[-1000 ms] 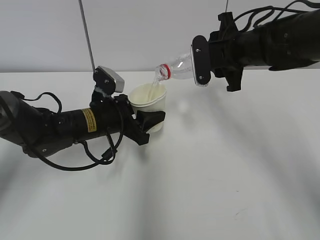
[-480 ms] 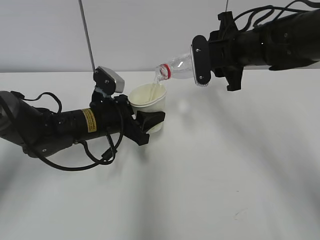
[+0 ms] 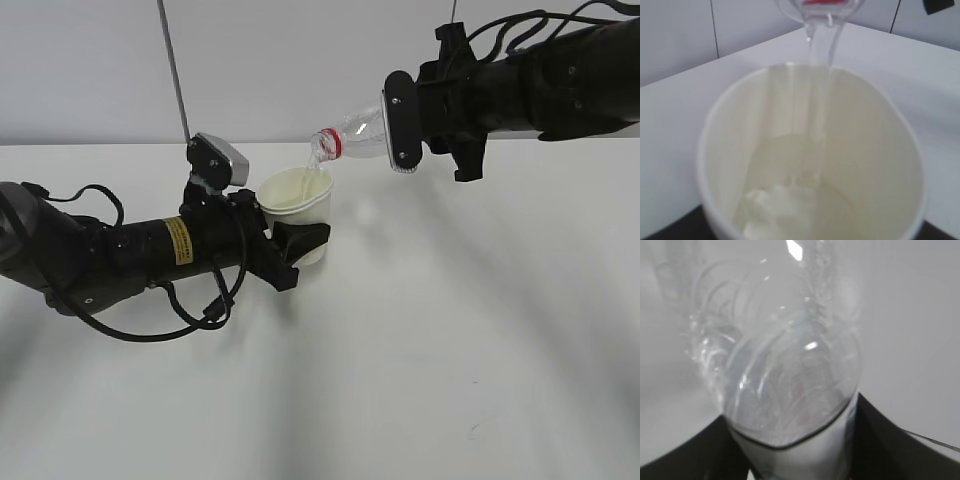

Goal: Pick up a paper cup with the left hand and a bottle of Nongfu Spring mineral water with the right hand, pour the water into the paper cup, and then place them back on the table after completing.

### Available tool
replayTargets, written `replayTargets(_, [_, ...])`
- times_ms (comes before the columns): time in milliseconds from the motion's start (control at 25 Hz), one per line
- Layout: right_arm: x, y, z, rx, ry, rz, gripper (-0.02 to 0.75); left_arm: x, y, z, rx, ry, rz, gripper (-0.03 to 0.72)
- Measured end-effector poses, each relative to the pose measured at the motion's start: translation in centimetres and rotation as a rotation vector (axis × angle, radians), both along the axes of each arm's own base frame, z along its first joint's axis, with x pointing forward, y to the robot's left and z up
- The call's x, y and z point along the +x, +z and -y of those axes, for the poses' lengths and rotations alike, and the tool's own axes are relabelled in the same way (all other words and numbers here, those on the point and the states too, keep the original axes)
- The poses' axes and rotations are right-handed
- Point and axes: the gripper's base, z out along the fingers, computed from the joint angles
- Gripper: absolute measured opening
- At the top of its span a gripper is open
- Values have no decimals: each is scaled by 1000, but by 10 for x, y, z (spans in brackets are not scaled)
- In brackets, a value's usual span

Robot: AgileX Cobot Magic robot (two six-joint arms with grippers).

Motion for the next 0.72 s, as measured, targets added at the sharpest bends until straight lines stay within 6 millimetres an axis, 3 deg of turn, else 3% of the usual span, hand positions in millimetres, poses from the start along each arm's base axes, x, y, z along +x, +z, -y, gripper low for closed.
replayTargets(720, [0,0,0,45,-23,-7,374,0,0,0,0,2,-1,365])
